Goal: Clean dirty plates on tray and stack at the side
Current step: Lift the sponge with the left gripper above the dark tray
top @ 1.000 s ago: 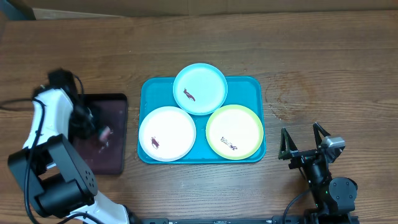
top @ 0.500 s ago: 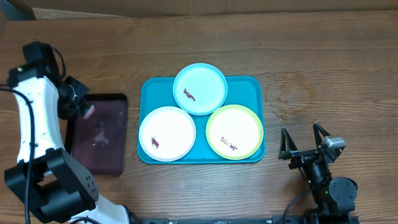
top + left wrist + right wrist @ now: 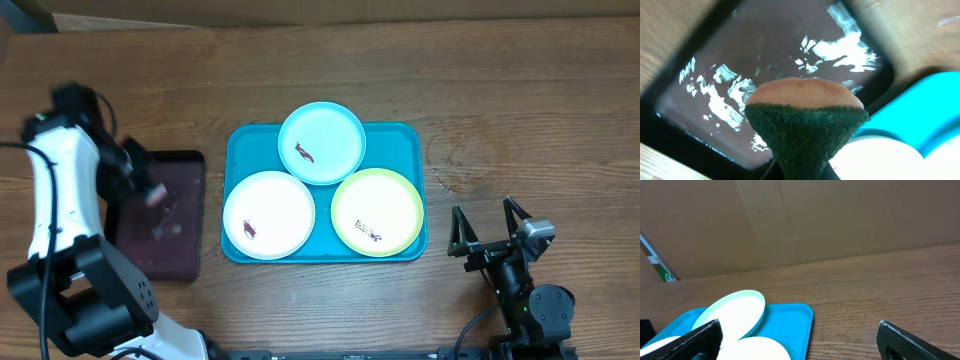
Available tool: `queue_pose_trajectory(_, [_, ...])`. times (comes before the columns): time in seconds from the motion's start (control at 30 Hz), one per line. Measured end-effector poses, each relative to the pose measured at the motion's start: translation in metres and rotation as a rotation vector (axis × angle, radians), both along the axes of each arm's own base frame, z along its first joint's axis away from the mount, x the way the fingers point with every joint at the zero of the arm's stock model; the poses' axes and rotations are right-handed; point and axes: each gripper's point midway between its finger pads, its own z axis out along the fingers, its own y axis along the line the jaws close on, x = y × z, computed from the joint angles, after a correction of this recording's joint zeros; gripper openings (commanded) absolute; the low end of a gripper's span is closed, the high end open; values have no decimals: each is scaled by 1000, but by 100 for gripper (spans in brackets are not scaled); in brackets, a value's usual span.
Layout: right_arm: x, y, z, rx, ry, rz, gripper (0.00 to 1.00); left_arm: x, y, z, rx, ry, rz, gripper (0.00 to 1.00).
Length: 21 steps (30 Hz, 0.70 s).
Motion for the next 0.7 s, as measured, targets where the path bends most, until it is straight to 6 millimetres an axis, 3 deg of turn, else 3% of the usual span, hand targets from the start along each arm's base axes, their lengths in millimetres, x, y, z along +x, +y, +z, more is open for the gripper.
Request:
queue_pose_trajectory(0.1, [0, 0, 0, 0, 0, 0, 100, 22, 7, 42, 39, -111, -19, 4])
queue_pose_trajectory(0.23, [0, 0, 0, 0, 1, 0, 100, 31, 16, 59, 124, -165, -13, 4])
queue_pose_trajectory(0.3, [0, 0, 0, 0, 0, 0, 100, 30, 20, 47, 153, -147, 11, 4])
queue_pose_trajectory(0.37, [0, 0, 0, 0, 0, 0, 100, 25, 20, 20, 161, -115, 25, 4])
queue_pose_trajectory(0.47, [0, 0, 0, 0, 0, 0, 100, -4, 9, -41, 122, 5, 25, 4])
queue_pose_trajectory(0.53, [0, 0, 0, 0, 1, 0, 100, -25, 0, -67, 84, 86, 22, 4])
queue_pose_trajectory(0.6, [0, 0, 0, 0, 0, 0, 100, -38, -7, -76, 58, 137, 17, 4])
queue_pose_trajectory(0.7, [0, 0, 0, 0, 0, 0, 100, -40, -11, -59, 29, 160, -1, 4])
